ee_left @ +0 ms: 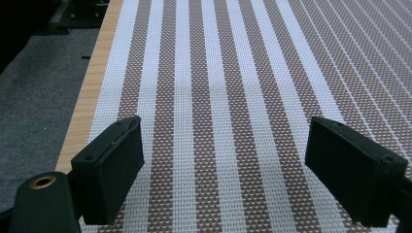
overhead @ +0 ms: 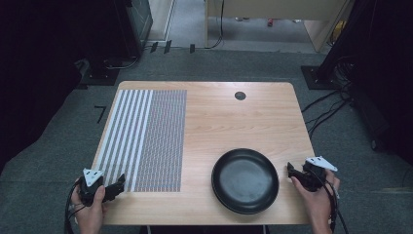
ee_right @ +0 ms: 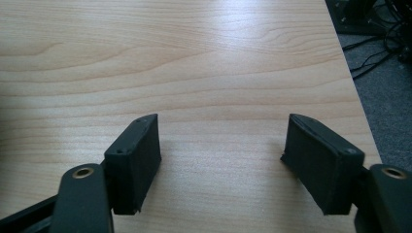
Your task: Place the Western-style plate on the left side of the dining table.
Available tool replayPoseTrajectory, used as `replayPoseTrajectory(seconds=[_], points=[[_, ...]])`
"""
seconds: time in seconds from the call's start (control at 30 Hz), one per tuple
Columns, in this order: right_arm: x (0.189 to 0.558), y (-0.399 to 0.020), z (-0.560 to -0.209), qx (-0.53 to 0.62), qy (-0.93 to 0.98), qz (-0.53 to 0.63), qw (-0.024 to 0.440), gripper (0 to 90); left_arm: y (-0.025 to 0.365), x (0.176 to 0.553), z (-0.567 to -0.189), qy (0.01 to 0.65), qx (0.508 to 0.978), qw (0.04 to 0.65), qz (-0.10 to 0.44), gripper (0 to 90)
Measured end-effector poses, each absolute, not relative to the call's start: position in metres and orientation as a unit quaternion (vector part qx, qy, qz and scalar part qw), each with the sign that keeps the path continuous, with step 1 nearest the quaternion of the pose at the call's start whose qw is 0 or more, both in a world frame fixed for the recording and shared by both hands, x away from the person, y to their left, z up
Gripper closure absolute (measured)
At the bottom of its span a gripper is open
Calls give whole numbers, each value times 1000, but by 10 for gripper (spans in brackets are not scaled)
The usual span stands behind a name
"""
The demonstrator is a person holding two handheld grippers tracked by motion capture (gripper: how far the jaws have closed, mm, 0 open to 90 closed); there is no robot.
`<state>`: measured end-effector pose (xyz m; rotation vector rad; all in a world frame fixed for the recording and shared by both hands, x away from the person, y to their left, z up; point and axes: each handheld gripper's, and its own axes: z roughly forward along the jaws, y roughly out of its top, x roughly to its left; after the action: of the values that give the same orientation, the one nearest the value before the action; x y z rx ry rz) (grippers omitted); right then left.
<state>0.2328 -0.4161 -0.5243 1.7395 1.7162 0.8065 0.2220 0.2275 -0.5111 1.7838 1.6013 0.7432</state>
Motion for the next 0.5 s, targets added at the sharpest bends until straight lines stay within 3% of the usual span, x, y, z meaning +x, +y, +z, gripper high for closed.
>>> replayPoseTrajectory(seconds=[0.43, 0.47, 0.5], points=[[233, -416, -525, 642, 648, 305, 272, 219, 210, 222, -500, 605, 673, 318, 284, 121], [234, -415, -525, 645, 649, 298, 273, 159, 206, 223, -497, 603, 675, 319, 282, 110], [234, -415, -525, 645, 649, 298, 273, 159, 206, 223, -497, 603, 675, 319, 282, 108]])
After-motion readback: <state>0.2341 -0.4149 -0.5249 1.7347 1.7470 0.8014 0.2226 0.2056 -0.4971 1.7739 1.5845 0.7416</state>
